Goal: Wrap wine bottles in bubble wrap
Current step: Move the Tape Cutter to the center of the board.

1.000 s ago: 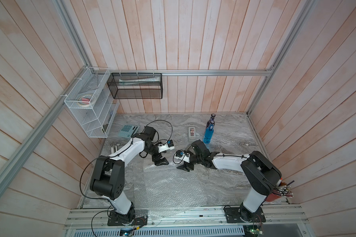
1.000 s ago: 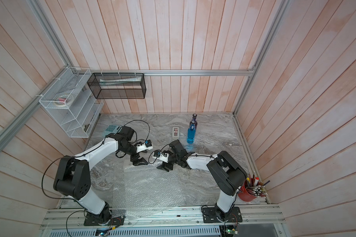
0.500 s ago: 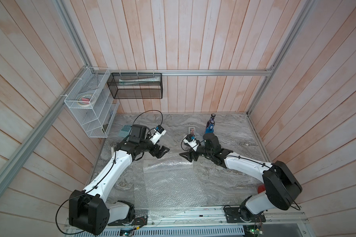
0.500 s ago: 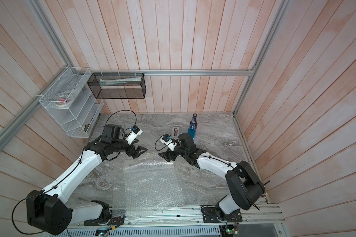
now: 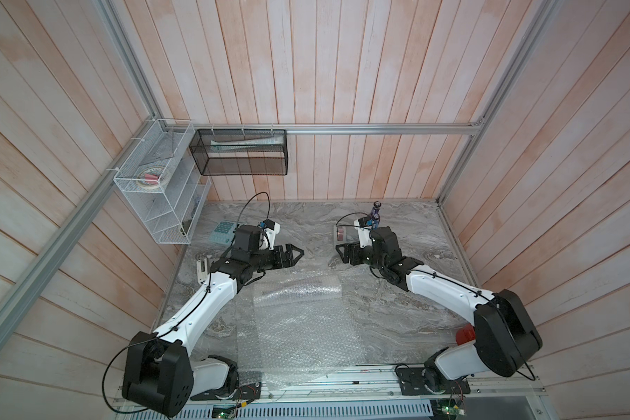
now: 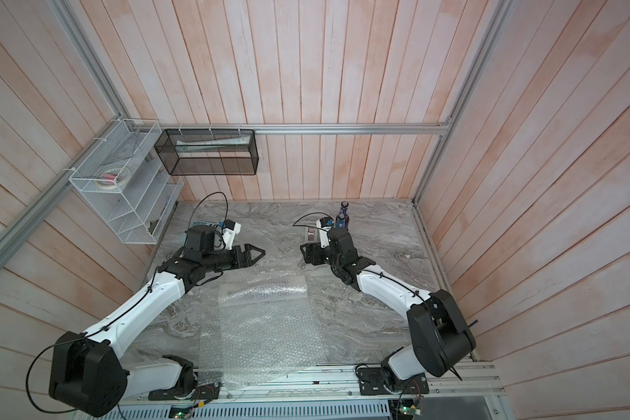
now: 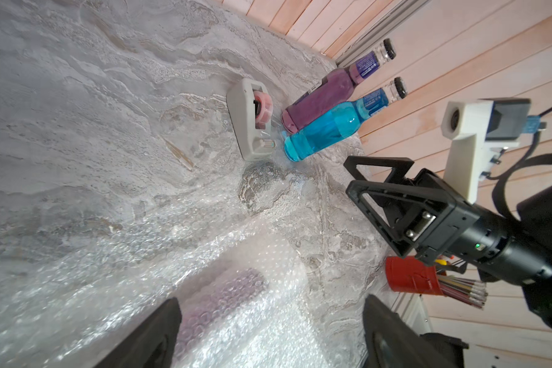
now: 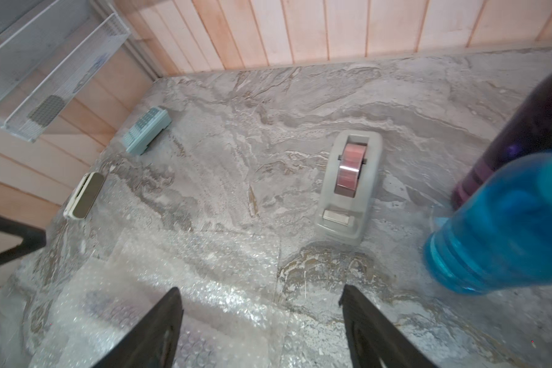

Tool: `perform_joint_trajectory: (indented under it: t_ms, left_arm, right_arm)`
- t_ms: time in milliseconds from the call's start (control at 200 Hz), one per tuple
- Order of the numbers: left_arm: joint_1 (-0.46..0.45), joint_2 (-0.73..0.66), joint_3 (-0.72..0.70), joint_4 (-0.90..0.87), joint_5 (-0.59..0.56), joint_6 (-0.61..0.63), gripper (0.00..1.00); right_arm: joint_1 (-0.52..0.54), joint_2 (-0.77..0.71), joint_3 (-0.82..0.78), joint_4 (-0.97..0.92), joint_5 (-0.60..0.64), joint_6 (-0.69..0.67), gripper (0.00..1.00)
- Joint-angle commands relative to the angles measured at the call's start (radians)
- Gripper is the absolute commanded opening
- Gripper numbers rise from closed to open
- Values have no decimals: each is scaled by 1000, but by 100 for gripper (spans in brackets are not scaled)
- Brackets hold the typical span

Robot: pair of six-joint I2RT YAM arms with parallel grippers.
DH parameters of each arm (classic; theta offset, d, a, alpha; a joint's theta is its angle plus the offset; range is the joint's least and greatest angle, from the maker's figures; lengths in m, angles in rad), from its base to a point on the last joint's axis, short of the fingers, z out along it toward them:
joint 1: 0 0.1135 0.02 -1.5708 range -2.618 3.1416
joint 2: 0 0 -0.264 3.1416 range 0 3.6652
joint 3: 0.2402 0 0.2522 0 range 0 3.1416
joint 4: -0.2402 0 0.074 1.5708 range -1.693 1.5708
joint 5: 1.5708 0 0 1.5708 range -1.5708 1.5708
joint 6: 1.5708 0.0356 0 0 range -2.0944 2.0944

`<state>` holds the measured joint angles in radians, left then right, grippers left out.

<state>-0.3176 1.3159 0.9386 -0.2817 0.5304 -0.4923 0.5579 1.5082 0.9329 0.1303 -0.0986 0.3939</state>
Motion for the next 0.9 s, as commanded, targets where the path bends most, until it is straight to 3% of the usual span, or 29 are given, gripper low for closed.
perform_joint_trajectory:
  t_ms: [0, 255, 625, 895]
  left_arm:
    - [-21, 40, 21, 81, -5, -81, 92]
    - [-44, 73, 24, 90, -5, -94, 92]
    - [-44, 48, 1, 70, -4, -92, 92]
    - [-44, 41, 0, 49, 5, -74, 92]
  right_arm:
    - [-4, 62, 56, -28, 89, 61, 80]
    - [-9, 285, 250, -72, 162, 98, 80]
    - [-23, 582, 578, -288, 298, 122, 77]
    - [-34, 703, 692, -344, 286, 105, 74]
